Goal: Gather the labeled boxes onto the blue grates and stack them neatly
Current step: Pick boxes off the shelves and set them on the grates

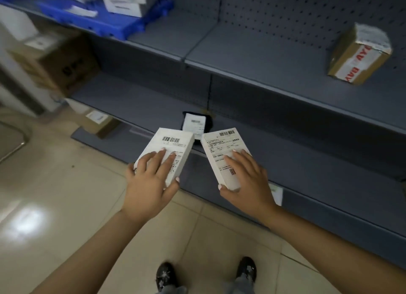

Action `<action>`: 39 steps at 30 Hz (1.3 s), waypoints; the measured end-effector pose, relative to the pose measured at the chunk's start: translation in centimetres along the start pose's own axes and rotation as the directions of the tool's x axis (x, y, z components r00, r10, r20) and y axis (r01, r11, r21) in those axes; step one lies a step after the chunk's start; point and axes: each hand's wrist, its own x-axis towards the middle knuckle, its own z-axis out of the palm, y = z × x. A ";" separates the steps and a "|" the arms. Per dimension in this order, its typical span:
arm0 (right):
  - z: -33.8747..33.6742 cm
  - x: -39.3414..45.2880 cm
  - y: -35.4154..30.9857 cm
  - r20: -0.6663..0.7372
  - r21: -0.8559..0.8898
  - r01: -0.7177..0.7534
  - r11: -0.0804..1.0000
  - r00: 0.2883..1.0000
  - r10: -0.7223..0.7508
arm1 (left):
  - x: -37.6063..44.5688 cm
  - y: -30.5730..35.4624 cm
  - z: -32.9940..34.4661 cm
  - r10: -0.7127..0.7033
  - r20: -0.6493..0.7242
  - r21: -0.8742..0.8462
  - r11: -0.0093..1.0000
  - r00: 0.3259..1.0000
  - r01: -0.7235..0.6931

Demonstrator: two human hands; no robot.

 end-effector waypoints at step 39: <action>-11.3 42.6 -24.5 -0.345 -0.019 0.243 0.970 0.909 -0.235 | 30.5 -29.1 -24.3 -0.035 -0.411 0.129 0.987 0.911 0.097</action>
